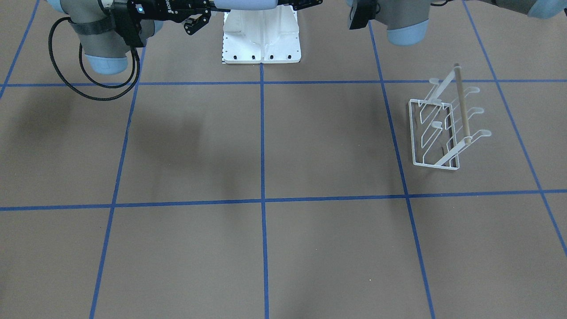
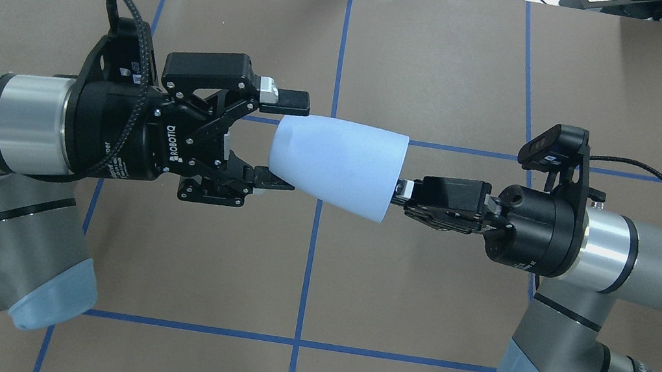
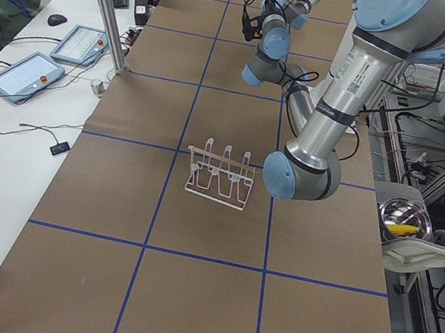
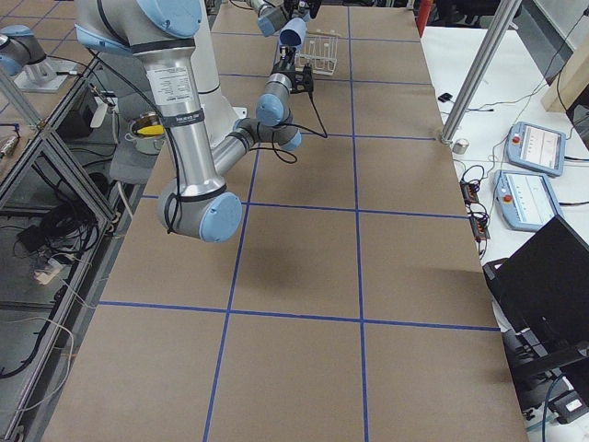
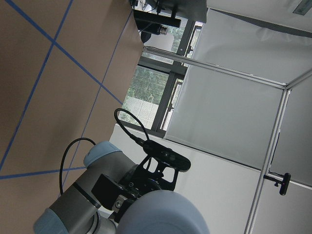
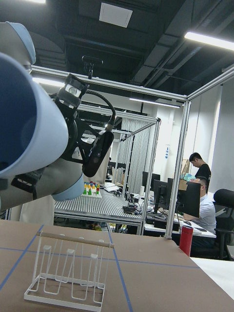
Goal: Hang cup on cup holder
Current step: 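Close the left gripper on the cup's base held out by the right gripper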
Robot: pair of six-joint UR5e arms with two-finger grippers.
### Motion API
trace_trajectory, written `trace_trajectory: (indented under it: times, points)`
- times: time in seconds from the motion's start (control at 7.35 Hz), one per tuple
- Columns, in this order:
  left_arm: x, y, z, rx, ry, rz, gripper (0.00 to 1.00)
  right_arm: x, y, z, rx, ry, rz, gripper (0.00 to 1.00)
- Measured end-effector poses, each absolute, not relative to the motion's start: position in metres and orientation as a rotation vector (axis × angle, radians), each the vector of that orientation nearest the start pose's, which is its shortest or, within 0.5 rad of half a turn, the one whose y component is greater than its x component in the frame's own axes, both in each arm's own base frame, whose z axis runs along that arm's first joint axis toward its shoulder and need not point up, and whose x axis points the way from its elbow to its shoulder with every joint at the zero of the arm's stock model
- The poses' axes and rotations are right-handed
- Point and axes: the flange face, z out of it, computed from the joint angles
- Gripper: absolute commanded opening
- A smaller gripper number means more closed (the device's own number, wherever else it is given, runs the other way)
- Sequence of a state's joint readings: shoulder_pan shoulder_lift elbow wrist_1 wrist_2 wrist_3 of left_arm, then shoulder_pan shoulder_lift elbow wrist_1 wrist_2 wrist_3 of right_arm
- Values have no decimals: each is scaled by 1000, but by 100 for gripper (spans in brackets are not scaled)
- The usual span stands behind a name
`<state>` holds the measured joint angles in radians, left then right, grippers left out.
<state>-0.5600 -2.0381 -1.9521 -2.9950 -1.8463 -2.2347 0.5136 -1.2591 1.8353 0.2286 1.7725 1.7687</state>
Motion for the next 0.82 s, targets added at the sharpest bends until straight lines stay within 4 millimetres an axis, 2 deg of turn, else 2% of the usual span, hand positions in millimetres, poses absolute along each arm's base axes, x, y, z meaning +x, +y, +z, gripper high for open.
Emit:
trace_trajectory:
  times: [0.54, 0.68, 0.82]
  points:
    - [336, -332, 109, -264, 2252, -357, 98, -340, -319, 212, 272, -2350, 106, 0]
    - [337, -333, 110, -264, 2251, -357, 86, -340, -319, 211, 272, -2351, 105, 0]
    - [337, -333, 110, -265, 2250, -358, 25, -340, -319, 211, 272, -2352, 104, 18]
